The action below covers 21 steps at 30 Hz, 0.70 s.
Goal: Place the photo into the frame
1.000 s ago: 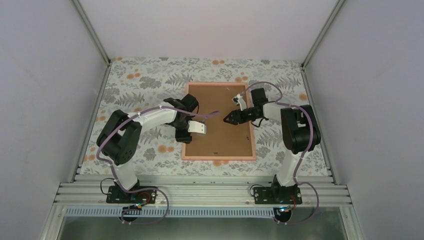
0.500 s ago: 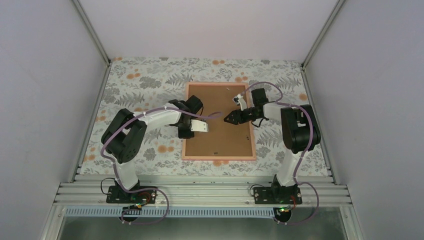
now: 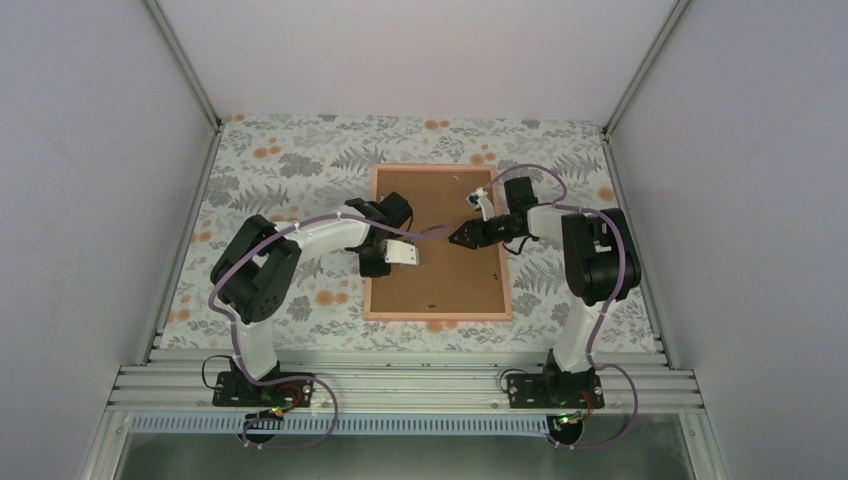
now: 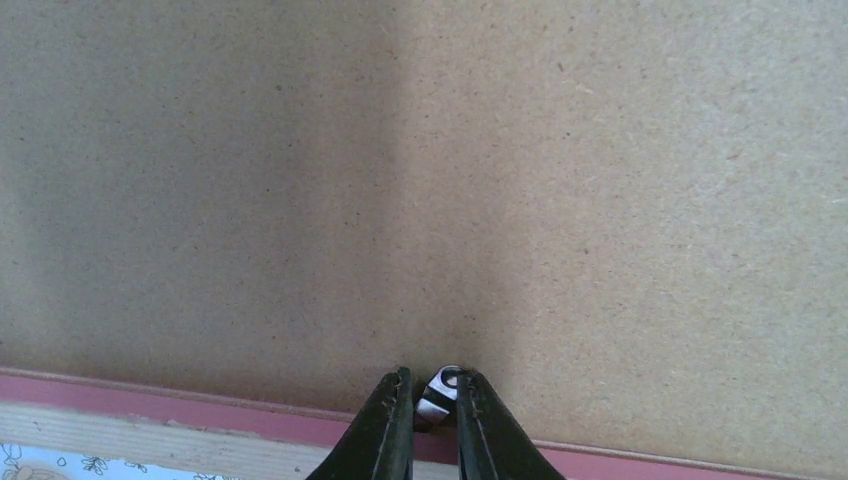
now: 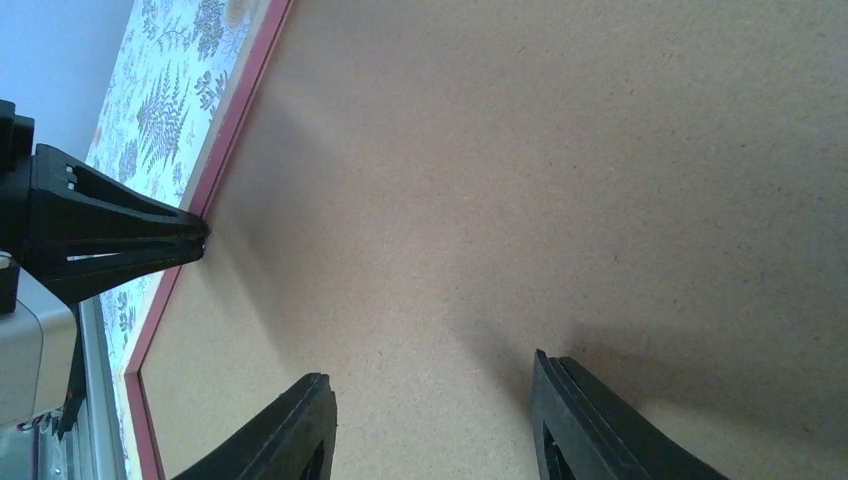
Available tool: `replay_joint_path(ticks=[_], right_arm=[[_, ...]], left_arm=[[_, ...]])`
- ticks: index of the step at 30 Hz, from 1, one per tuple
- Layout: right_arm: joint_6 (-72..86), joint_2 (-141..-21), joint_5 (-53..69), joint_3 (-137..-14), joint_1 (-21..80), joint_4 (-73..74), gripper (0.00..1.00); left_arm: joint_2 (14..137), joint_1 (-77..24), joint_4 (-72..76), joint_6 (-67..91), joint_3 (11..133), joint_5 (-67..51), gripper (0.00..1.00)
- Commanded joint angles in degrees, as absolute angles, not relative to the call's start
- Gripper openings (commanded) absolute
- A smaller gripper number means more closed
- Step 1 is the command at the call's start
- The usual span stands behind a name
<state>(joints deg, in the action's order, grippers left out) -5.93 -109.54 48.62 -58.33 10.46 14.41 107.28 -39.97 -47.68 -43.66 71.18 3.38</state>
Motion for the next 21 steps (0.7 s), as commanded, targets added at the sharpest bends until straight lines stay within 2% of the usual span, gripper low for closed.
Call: replay_joint_path(ticks=[1,11,21], right_arm=[[-5.64,-112.50,41.58,-56.35,9.54,15.99,0.50],[-5.51,-111.69,43.72,-55.59,9.43,16.45,0.50],[-6.49,-105.97,54.64,-53.22,10.24,16.35,0.56]], left_arm=[[109.17,-39.81,-53.06,-42.37,71.34,3.32,0.11],[109.26,-39.33,-56.55,-41.71,72.31,-0.16,0.11],[105.51,-36.00,-55.66,-45.29,72.14,-0.35,0.37]])
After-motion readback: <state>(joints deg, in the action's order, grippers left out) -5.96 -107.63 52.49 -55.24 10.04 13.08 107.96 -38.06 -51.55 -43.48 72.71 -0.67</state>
